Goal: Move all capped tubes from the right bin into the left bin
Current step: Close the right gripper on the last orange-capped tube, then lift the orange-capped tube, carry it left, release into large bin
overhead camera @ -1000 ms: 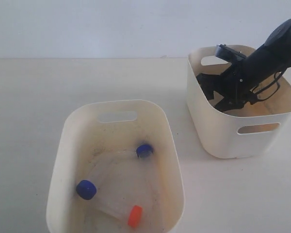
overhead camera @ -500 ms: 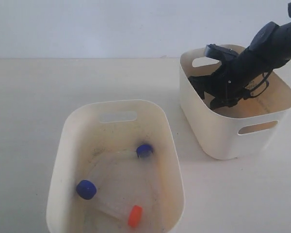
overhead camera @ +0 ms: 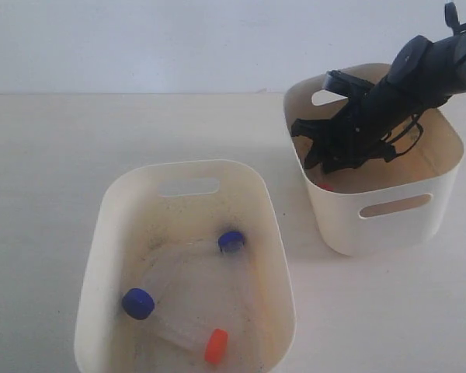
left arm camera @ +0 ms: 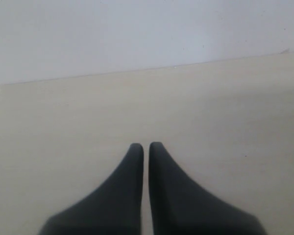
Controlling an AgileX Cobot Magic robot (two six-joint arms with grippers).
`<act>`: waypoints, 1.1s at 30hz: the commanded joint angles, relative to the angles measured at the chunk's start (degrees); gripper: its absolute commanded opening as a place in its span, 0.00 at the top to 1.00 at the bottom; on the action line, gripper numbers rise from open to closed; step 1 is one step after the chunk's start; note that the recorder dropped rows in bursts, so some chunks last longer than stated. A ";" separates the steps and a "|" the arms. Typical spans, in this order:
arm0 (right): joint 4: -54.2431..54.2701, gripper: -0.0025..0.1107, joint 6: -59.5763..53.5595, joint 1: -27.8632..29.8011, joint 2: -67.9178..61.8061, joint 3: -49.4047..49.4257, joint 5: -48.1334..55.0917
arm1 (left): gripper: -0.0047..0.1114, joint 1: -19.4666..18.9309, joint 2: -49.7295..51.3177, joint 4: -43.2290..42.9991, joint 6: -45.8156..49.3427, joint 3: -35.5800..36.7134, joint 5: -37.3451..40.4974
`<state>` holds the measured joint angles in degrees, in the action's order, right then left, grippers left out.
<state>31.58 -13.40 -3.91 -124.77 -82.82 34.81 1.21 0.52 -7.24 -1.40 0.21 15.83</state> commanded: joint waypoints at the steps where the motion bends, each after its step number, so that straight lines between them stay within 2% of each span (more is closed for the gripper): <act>1: -7.85 0.86 0.43 0.61 -0.41 0.92 -0.96 | 0.92 -0.06 -0.11 0.38 -0.66 -0.21 -0.84; 13: -7.97 0.86 4.28 0.75 4.39 0.92 -1.55 | 0.92 -0.06 -0.11 0.38 -0.66 -0.21 -0.84; 15: -7.84 0.89 5.28 0.75 5.47 0.92 -1.70 | 0.92 -0.06 -0.11 0.38 -0.66 -0.21 -0.84; 18: -7.70 0.98 5.56 0.75 6.34 0.92 -1.84 | 0.92 -0.06 -0.11 0.38 -0.66 -0.21 -0.84; 33: -7.19 0.98 5.98 2.15 14.49 0.92 -1.07 | 0.92 -0.06 -0.11 0.38 -0.66 -0.21 -0.84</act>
<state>24.47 -7.27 -3.18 -113.70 -81.98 33.72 1.21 0.52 -7.24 -1.40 0.21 15.83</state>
